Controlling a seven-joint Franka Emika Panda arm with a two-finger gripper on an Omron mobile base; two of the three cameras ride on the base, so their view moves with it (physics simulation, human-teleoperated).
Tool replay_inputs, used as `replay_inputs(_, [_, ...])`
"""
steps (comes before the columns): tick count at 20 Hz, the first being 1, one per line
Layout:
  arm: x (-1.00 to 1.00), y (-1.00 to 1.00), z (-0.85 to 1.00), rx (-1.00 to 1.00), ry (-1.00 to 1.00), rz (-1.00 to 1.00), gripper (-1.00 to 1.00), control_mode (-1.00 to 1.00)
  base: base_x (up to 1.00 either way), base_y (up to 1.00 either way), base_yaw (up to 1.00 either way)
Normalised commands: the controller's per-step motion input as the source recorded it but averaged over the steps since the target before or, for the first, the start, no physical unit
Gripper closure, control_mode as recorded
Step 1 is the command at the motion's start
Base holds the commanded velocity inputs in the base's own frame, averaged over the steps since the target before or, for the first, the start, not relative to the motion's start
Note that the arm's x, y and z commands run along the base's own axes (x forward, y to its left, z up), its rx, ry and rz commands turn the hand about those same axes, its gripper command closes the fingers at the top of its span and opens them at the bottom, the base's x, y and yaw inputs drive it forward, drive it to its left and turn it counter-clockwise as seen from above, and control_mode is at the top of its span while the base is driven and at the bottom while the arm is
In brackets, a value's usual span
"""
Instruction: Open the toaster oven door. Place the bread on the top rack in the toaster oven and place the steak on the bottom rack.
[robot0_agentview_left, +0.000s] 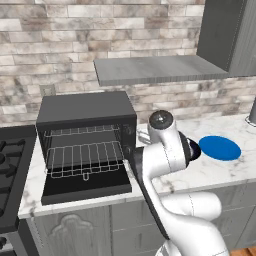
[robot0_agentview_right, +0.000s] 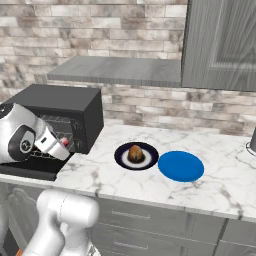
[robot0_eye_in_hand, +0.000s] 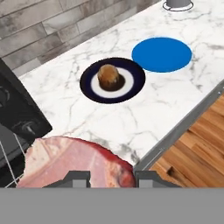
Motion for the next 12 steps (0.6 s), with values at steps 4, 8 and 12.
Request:
replay_inputs(4, [0.00,0.70,0.31,0.00,0.09,0.00,1.00,-1.00,0.00,0.00,0.00])
replay_inputs(8, [0.03,0.65,0.07,0.00,0.17,0.00,1.00,-1.00,0.00,0.00,0.00])
replay_inputs(12, [0.10,0.59,-0.09,0.00,0.14,0.00,1.00,-1.00,0.00,0.00,0.00])
